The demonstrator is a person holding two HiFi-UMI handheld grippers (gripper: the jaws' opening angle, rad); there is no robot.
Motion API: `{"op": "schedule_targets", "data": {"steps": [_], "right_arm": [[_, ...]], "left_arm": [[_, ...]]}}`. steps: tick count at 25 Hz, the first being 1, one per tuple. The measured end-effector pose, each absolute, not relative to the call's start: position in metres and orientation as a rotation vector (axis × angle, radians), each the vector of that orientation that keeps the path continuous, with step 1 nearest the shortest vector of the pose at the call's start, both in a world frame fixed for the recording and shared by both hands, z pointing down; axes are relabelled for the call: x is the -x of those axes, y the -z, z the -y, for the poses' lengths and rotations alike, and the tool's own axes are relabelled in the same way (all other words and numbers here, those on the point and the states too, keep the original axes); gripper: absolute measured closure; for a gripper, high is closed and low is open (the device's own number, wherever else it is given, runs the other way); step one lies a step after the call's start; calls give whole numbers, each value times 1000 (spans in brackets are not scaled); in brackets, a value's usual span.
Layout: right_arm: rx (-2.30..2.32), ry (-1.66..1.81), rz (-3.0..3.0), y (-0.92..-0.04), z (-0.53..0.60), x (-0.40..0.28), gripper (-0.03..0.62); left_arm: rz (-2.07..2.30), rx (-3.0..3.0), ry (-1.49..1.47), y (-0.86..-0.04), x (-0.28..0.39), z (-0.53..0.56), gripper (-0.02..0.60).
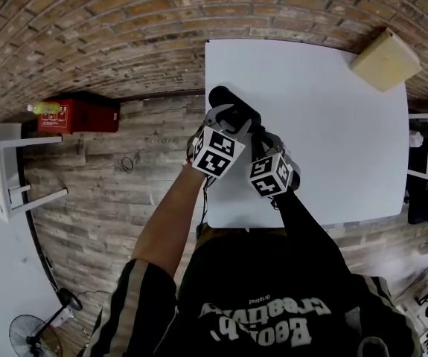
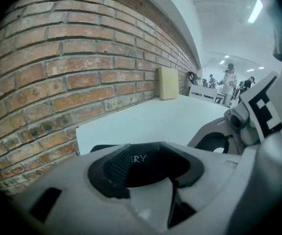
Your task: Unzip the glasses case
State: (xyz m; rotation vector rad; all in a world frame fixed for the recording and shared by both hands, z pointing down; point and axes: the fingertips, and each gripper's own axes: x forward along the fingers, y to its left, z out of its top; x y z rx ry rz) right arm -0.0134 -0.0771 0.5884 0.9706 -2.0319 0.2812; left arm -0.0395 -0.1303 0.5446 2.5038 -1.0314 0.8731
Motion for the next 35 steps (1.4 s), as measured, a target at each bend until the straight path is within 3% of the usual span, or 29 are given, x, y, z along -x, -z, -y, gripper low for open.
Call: {"op": "schedule_targets", "data": {"steps": [35], "right_arm": [[-953, -81, 1902, -582, 101, -14, 579]], "left_arm": [[1017, -2507, -878, -544, 40, 130, 387]]}}
